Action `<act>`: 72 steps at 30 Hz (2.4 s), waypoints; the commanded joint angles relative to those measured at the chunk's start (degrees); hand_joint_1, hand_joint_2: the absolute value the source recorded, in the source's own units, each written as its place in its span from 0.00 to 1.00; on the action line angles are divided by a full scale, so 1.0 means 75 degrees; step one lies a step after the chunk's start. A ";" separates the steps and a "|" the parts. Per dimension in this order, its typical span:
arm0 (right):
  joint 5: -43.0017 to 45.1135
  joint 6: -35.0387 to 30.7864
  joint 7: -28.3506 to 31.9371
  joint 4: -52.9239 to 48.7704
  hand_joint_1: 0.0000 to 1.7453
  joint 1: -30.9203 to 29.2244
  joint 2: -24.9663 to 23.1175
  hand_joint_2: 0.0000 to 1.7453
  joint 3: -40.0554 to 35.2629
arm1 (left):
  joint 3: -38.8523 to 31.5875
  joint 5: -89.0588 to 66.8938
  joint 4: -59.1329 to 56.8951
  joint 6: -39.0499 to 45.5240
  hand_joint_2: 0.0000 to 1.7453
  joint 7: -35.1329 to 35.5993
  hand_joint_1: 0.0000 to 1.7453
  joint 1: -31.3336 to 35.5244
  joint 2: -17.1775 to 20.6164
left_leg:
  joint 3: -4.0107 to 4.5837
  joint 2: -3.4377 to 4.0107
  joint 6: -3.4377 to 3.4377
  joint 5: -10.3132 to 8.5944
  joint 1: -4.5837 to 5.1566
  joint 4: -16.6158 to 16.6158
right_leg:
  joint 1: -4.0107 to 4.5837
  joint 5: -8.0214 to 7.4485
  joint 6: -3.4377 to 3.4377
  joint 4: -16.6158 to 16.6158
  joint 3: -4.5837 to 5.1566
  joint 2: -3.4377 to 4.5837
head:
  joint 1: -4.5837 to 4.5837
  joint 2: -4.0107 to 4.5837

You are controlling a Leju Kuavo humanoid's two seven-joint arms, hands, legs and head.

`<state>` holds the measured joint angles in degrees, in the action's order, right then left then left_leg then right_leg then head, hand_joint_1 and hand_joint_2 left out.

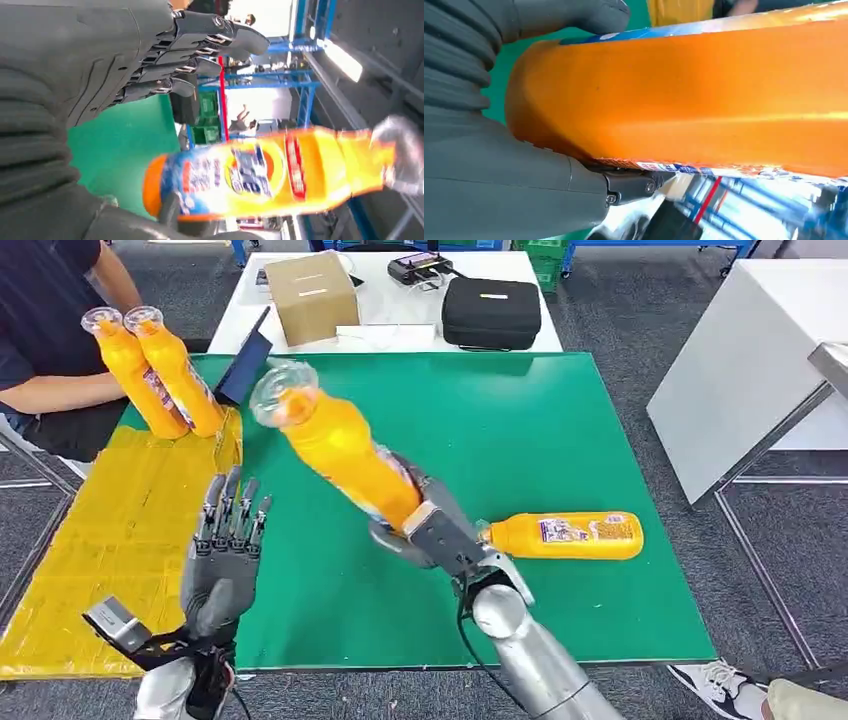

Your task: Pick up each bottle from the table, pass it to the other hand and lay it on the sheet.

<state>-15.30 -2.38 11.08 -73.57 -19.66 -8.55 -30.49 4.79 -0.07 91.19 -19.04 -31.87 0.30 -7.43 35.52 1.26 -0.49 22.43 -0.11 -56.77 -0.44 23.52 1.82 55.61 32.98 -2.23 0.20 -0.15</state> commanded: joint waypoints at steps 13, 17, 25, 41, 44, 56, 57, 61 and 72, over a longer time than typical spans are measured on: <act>-0.0895 0.0336 -0.0117 0.1488 1.00 -0.0319 -0.0557 1.00 -0.2290 | 0.0184 -0.0321 -0.0303 0.0239 1.00 -0.0042 0.00 0.0100 0.0047 | -0.0036 -0.0004 0.0011 0.0019 -0.0009 0.0008 | 0.0003 0.0016 -0.0012 -0.0008 -0.0035 0.0041 | 0.0000 0.0000; -0.1069 0.0394 -0.0137 0.1568 1.00 -0.0252 -0.0601 1.00 -0.2862 | 0.0284 -0.0951 -0.0346 0.0730 1.00 -0.0161 0.00 0.0081 0.0065 | -0.0025 -0.0005 0.0007 0.0012 -0.0009 0.0010 | 0.0005 0.0010 -0.0008 -0.0010 -0.0020 0.0029 | -0.0003 0.0000; -0.1192 0.0356 -0.0197 0.1519 1.00 -0.0232 -0.0544 1.00 -0.3244 | 0.0350 -0.1330 -0.0493 0.0929 1.00 -0.0236 1.00 0.0075 0.0151 | -0.0014 -0.0025 0.0006 0.0012 -0.0009 0.0006 | 0.0002 0.0017 -0.0009 -0.0007 -0.0012 0.0014 | 0.0003 0.0000; -0.1181 0.0344 -0.0199 0.1670 1.00 -0.0222 -0.0547 1.00 -0.3225 | 0.0262 -0.1372 -0.0491 0.0863 1.00 -0.0317 1.00 0.0087 0.0132 | -0.0011 -0.0028 0.0005 0.0009 -0.0007 0.0007 | 0.0001 0.0016 -0.0007 -0.0007 -0.0010 0.0006 | 0.0003 0.0000; -0.1213 0.0275 -0.0209 0.1679 1.00 -0.0198 -0.0522 1.00 -0.3191 | 0.0210 -0.1356 -0.0476 0.0877 1.00 -0.0337 1.00 0.0084 0.0125 | -0.0011 -0.0029 0.0005 0.0009 -0.0006 0.0006 | 0.0000 0.0016 -0.0007 -0.0007 -0.0010 0.0007 | 0.0003 0.0000; -0.1713 -0.0529 -0.0259 0.0115 0.00 0.0676 0.0997 1.00 -0.1567 | -0.0813 -0.4301 -0.0587 0.3919 1.00 -0.0319 1.00 0.0186 0.0581 | -0.0018 -0.0061 0.0003 0.0003 -0.0009 0.0015 | 0.0002 0.0018 -0.0005 -0.0021 -0.0029 -0.0023 | 0.0000 0.0000; -0.1744 -0.0539 -0.0226 -0.0098 0.00 0.0804 0.1187 1.00 -0.1359 | -0.0938 -0.4661 -0.0676 0.4271 1.00 -0.0271 1.00 0.0215 0.0668 | -0.0022 -0.0064 0.0003 0.0005 -0.0009 0.0016 | 0.0002 0.0020 -0.0005 -0.0022 -0.0034 -0.0023 | 0.0000 0.0000; -0.2153 -0.0079 0.0160 -0.2156 0.00 0.2333 0.2844 1.00 0.0956 | -0.2210 -0.6806 -0.1921 0.5686 1.00 0.0732 1.00 0.0662 0.1745 | -0.0004 -0.0061 0.0003 -0.0002 -0.0001 0.0014 | -0.0005 0.0012 -0.0004 -0.0017 -0.0013 -0.0028 | 0.0003 0.0000; -0.1854 0.0468 0.0409 -0.3141 0.00 0.3341 0.3987 1.00 0.2855 | -0.2267 -1.1233 -0.3344 0.6571 1.00 0.2458 1.00 0.0219 0.3225 | -0.0012 -0.0031 0.0009 0.0024 0.0005 0.0005 | -0.0012 0.0023 -0.0007 -0.0003 -0.0013 0.0015 | 0.0003 0.0000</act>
<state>-29.11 0.04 13.95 -92.89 2.46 17.07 -16.74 -13.16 -81.09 77.96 36.00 -14.77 1.57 10.25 35.73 1.14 -0.46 22.50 -0.09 -56.77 -0.47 23.54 1.82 55.59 33.20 -2.26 0.22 -0.15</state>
